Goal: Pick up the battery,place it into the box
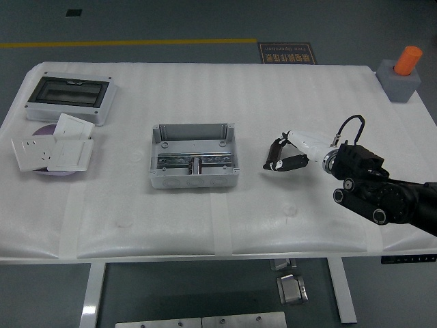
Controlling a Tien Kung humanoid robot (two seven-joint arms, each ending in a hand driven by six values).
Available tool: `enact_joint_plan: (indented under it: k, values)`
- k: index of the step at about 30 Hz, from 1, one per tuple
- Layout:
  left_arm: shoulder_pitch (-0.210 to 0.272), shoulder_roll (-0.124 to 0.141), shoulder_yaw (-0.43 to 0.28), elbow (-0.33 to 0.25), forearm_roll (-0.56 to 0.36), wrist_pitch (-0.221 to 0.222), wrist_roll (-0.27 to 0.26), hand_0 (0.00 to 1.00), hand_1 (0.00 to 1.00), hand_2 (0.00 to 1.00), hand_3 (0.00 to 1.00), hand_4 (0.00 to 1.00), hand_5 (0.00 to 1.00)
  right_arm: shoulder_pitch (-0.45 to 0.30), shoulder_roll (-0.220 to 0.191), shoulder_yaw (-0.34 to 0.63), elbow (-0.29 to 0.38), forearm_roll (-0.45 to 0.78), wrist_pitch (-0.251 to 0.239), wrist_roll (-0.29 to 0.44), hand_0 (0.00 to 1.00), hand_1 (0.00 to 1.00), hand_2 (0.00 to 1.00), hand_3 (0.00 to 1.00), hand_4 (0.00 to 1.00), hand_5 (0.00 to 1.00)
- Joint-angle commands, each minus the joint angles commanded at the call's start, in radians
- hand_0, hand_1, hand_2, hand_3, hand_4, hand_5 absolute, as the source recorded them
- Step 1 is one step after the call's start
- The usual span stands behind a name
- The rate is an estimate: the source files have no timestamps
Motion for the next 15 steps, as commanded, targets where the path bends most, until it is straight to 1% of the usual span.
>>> enact_joint_plan:
  k: [3, 4, 15]
  values:
    - [0.000, 0.000, 0.001, 0.000, -0.001, 0.001, -0.001, 0.617, 0.627, 0.481, 0.524, 0.488, 0.138, -0.002, -0.001, 0.002, 0.001, 0.002, -0.008, 0.004, 0.931, 0.777, 0.726, 0.730, 0.926, 0.558]
    - [0.000, 0.000, 0.002, 0.000, -0.002, 0.001, -0.001, 0.618, 0.627, 0.480, 0.525, 0.493, 0.136, -0.002, -0.001, 0.003, 0.002, 0.002, -0.011, 0.005, 0.924, 0.759, 0.712, 0.715, 0.934, 0.581]
    - [-0.002, 0.000, 0.005, 0.000, -0.007, 0.003, -0.003, 0.617, 0.627, 0.481, 0.523, 0.499, 0.133, -0.012, -0.009, 0.010, 0.005, 0.001, -0.027, 0.015, 0.915, 0.750, 0.699, 0.707, 0.924, 0.567]
